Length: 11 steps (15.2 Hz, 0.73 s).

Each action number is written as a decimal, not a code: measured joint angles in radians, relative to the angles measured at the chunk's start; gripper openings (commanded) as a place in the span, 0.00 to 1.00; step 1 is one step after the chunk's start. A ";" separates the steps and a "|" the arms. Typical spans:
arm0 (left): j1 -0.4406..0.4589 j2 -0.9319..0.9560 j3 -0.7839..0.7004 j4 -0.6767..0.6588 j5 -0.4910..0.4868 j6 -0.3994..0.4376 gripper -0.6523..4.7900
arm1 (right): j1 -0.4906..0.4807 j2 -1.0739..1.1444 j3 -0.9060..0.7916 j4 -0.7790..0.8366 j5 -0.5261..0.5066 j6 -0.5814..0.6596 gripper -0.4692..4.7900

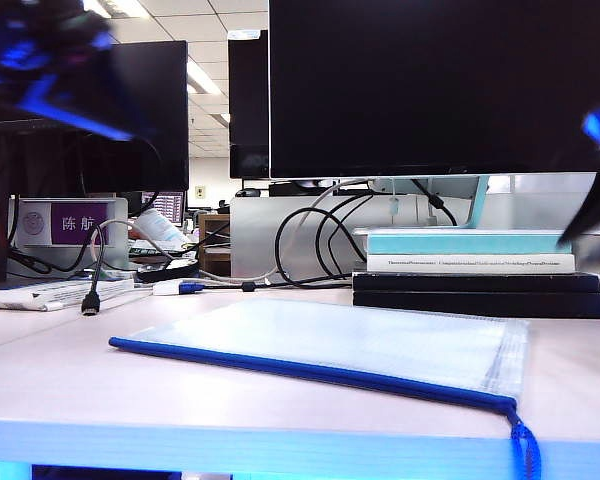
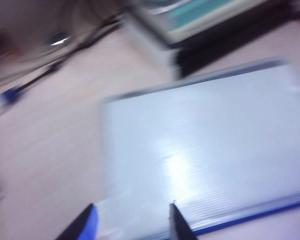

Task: Pick up the transparent plastic file bag with a blue zipper and open its zipper.

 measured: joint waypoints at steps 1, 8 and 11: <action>-0.031 0.017 0.000 0.024 0.005 0.000 0.47 | 0.007 0.036 0.001 0.000 -0.010 0.002 0.37; -0.122 0.086 0.000 0.142 -0.035 -0.049 0.47 | 0.079 0.155 0.027 0.139 0.109 0.017 0.38; -0.121 0.086 0.000 0.139 -0.036 -0.050 0.47 | 0.132 0.247 0.119 0.105 0.163 0.023 0.38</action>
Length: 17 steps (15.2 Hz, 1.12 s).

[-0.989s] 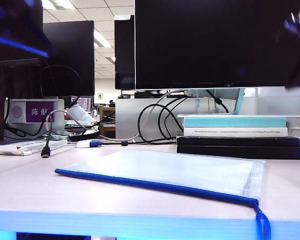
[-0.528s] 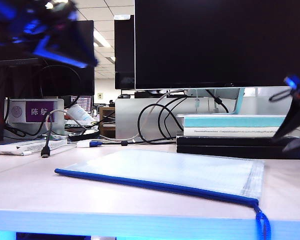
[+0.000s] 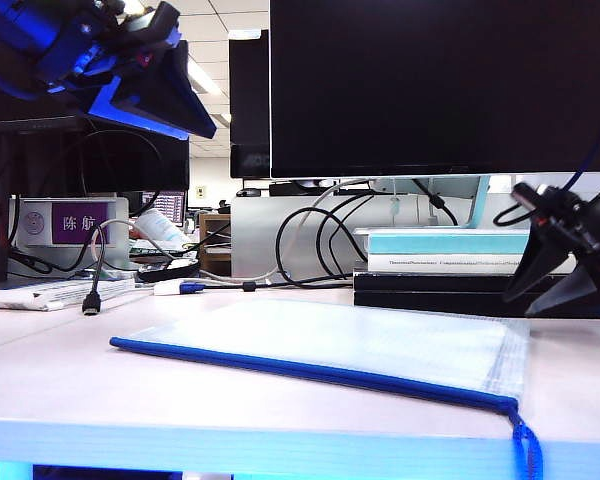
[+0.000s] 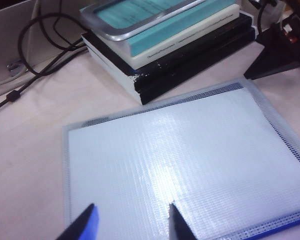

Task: Pick up the transparent plastic file bag with a blue zipper and open its zipper.

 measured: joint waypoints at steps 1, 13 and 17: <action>0.000 0.000 0.000 -0.028 0.000 -0.019 0.47 | -0.005 0.000 0.002 -0.068 0.083 -0.053 0.38; -0.169 -0.002 0.000 -0.003 0.122 -0.277 1.00 | 0.122 -0.064 0.231 0.053 -0.311 0.226 0.08; -0.403 -0.009 0.000 0.061 0.080 -0.502 1.00 | 0.241 -0.069 0.425 0.053 -0.302 0.267 0.08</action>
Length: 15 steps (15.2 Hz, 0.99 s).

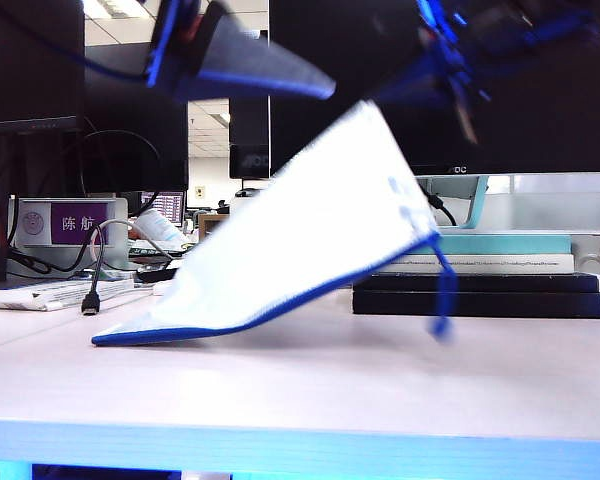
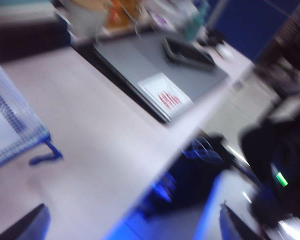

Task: Pick up the transparent plastic file bag with a blue zipper and open its zipper.

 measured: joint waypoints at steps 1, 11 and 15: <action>-0.022 0.000 0.000 0.023 -0.089 -0.007 1.00 | 0.020 0.000 0.027 0.000 0.008 0.019 0.08; -0.032 0.276 0.000 0.363 -0.298 0.009 0.39 | 0.068 -0.001 0.226 -0.053 -0.033 0.130 0.08; -0.032 0.335 0.000 0.365 -0.332 0.030 0.11 | 0.073 -0.001 0.226 -0.053 -0.051 0.127 0.08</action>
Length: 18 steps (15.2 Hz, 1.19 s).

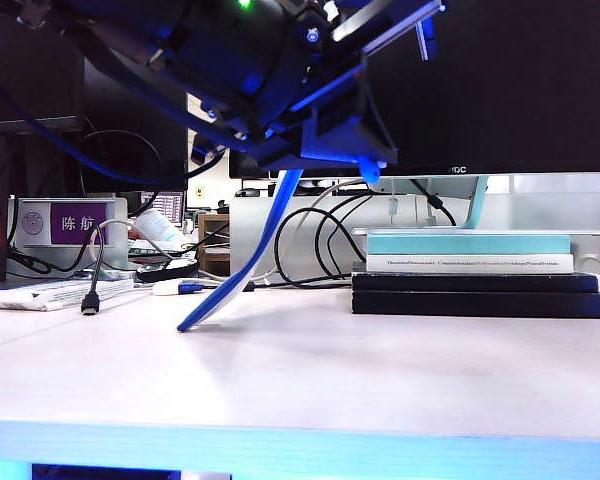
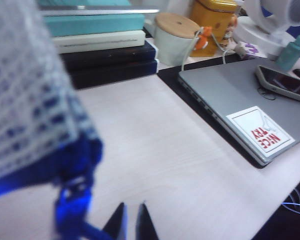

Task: Pick up the transparent plastic file bag with a blue zipper and open its zipper.

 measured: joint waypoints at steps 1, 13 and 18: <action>0.000 0.000 0.000 -0.005 -0.014 0.009 0.11 | -0.001 0.000 0.000 0.000 -0.001 0.000 0.08; 0.037 -0.481 0.000 -0.416 -0.173 0.306 0.11 | -0.117 -0.002 0.000 -0.388 0.042 -0.594 0.84; 0.131 -0.581 0.027 -0.547 -0.174 0.349 0.11 | -0.117 -0.049 0.011 -0.569 0.055 -0.953 0.91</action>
